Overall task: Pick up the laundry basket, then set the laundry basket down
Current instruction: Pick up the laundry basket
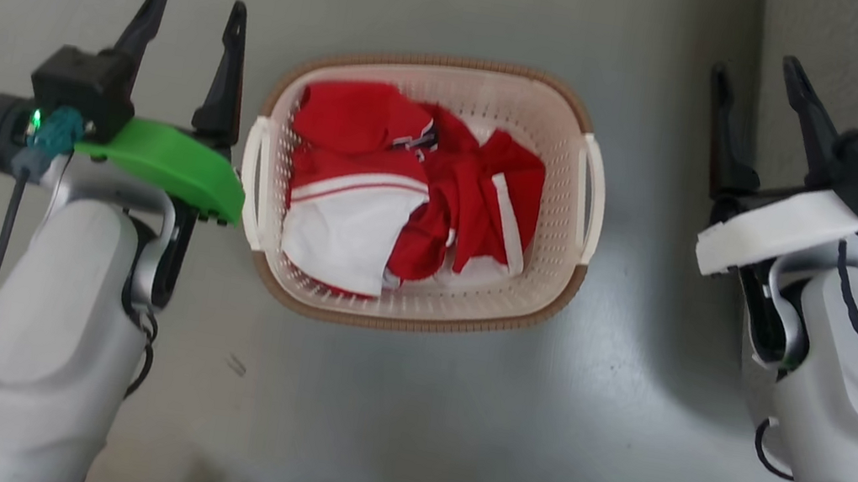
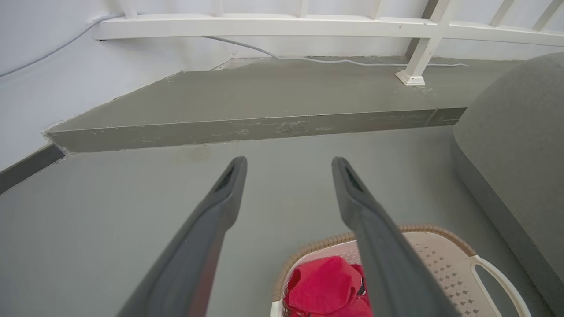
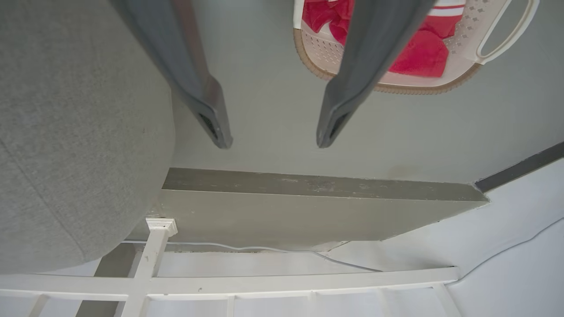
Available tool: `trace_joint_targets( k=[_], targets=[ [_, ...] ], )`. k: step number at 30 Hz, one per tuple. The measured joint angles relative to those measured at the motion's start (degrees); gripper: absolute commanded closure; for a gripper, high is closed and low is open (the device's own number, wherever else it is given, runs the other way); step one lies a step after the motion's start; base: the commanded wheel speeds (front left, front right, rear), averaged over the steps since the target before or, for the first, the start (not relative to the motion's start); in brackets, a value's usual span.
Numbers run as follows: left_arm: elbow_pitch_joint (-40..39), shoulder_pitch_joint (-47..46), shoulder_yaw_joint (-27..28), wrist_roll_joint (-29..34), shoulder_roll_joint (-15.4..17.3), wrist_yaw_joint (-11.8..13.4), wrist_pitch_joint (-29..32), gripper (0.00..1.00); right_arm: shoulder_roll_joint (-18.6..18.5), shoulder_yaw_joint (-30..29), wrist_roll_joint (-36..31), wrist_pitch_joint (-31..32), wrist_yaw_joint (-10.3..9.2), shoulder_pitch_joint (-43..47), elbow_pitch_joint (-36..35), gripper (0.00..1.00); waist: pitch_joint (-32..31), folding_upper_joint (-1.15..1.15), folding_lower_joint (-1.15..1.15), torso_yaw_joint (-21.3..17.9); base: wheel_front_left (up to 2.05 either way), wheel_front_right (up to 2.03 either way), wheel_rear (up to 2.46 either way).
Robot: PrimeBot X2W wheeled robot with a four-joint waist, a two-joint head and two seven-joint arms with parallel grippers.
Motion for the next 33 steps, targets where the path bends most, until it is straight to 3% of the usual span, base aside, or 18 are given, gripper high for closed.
trace_joint_targets(
  k=[33],
  targets=[
    [22.38, -11.53, -1.00, -2.94, -0.67, -6.67, 2.96, 0.00, 4.43, 4.32, -0.31, 0.01, 3.02, -11.46, 16.89, 0.00, 18.62, 0.00, -0.01, -0.66, 0.00, 0.00, 0.00]
  ],
)
